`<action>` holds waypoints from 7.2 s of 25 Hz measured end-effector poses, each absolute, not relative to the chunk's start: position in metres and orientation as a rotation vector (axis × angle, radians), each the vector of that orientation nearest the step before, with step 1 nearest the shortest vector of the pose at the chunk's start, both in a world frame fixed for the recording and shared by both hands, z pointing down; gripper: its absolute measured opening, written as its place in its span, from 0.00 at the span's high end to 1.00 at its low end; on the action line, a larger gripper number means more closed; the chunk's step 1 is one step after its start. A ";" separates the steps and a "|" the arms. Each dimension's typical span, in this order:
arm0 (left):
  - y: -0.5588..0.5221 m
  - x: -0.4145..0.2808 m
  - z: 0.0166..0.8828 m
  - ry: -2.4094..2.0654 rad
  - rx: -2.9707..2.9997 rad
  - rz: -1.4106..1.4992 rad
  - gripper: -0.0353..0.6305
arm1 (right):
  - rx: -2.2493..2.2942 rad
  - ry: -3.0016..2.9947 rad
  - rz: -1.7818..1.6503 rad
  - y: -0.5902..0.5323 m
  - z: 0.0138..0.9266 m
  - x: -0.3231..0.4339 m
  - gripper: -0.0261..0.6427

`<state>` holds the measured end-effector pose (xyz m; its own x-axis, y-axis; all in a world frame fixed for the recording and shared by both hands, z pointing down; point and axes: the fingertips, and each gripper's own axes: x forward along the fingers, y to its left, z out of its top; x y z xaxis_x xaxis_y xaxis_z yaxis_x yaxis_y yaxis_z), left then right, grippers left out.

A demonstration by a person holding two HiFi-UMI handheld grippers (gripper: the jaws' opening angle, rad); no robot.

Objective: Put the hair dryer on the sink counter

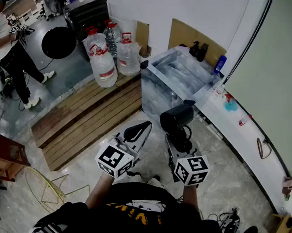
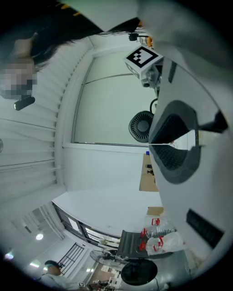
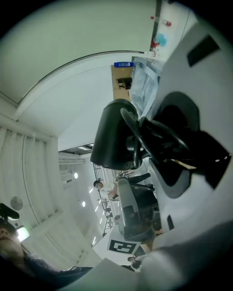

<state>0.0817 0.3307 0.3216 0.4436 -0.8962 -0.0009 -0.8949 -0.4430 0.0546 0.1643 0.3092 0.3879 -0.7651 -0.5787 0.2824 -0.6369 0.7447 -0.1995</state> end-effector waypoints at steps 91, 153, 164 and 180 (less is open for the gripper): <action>-0.187 -0.059 0.375 -1.342 2.676 0.050 0.93 | 1.163 -2.583 0.566 -0.194 0.448 0.029 0.70; -0.351 -0.115 0.433 -1.101 2.651 0.189 0.93 | 1.304 -2.115 0.616 -0.538 0.646 0.012 0.58; -0.350 -0.117 0.436 -1.104 2.642 0.184 0.93 | 1.324 -2.091 0.608 -0.534 0.641 0.009 0.55; -0.350 -0.117 0.435 -1.084 2.650 0.158 0.93 | 1.384 -2.110 0.653 -0.514 0.624 0.014 0.53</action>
